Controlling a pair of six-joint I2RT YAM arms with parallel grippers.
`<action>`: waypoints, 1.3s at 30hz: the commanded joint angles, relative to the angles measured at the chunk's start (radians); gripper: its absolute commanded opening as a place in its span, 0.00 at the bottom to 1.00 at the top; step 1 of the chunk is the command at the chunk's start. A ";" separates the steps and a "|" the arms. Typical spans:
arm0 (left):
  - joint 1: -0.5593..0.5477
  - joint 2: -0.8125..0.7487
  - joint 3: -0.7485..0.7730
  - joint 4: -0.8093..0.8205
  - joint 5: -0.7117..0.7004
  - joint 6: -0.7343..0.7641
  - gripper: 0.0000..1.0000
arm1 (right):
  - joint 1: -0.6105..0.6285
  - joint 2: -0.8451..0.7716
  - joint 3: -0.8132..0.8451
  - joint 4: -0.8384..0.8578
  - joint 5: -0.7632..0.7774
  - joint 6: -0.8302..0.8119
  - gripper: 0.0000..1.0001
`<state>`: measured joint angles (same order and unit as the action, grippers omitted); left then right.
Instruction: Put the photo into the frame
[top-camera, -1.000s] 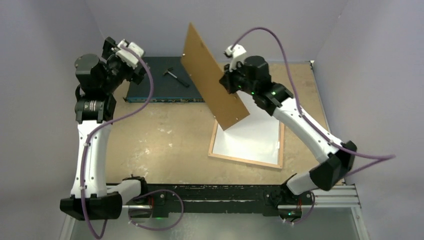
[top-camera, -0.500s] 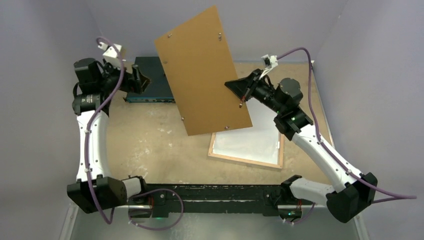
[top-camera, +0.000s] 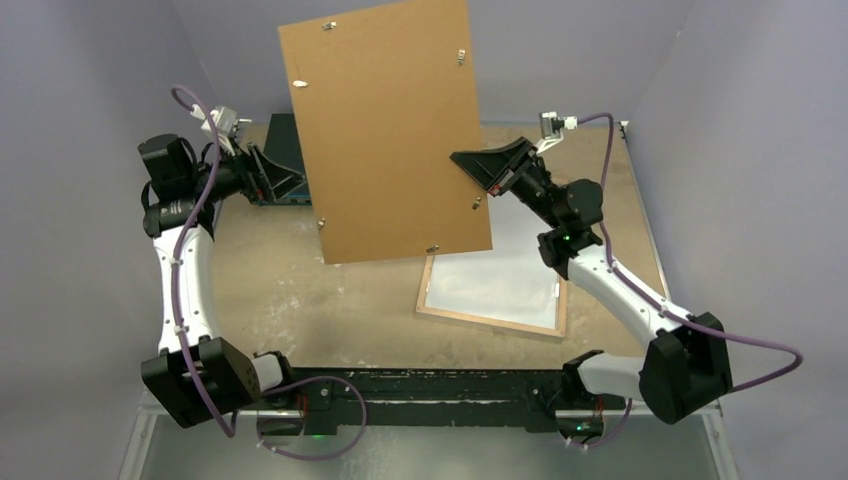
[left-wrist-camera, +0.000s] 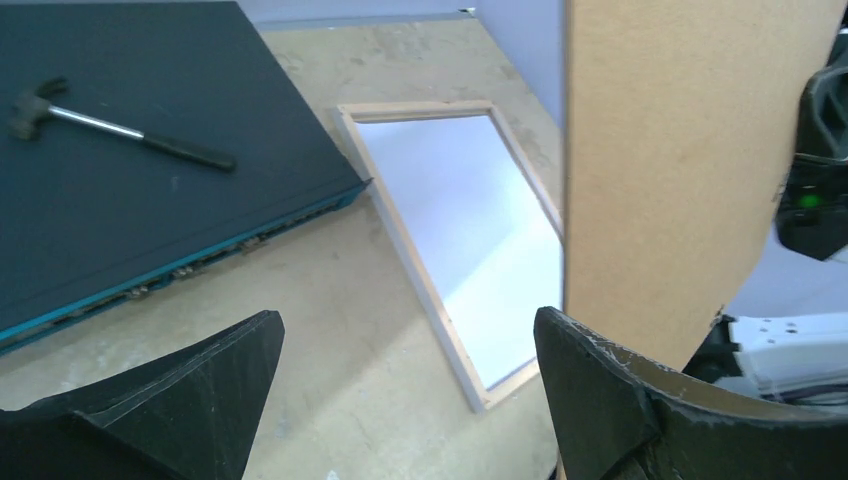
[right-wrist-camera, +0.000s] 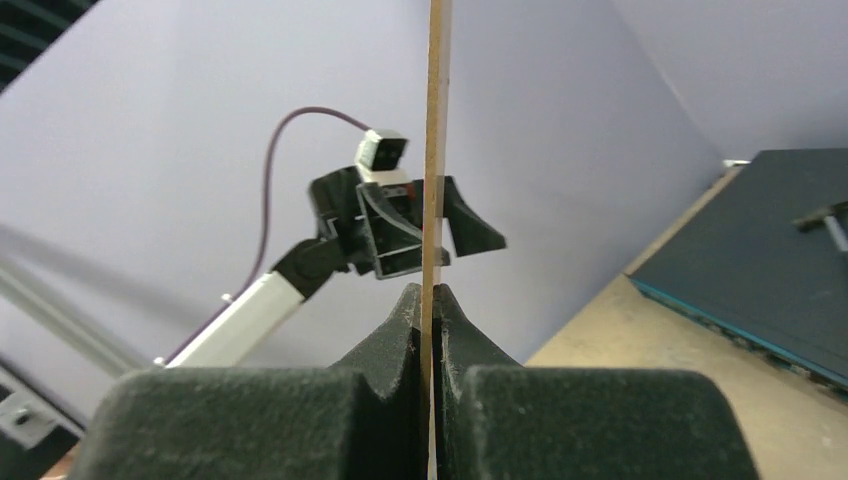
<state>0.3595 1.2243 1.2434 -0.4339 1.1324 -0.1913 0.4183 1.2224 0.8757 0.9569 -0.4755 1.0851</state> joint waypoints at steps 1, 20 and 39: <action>-0.001 -0.007 -0.056 0.213 0.119 -0.178 0.94 | 0.002 0.010 0.011 0.344 -0.023 0.149 0.00; -0.096 0.030 0.021 0.358 0.061 -0.287 0.71 | -0.004 0.030 -0.009 0.369 -0.042 0.194 0.00; -0.006 0.184 0.155 -0.091 -0.236 0.118 0.80 | -0.190 0.066 -0.285 0.473 -0.012 0.329 0.00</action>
<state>0.3595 1.3926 1.3674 -0.4507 0.9169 -0.1997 0.2901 1.3636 0.6647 1.3365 -0.5240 1.3567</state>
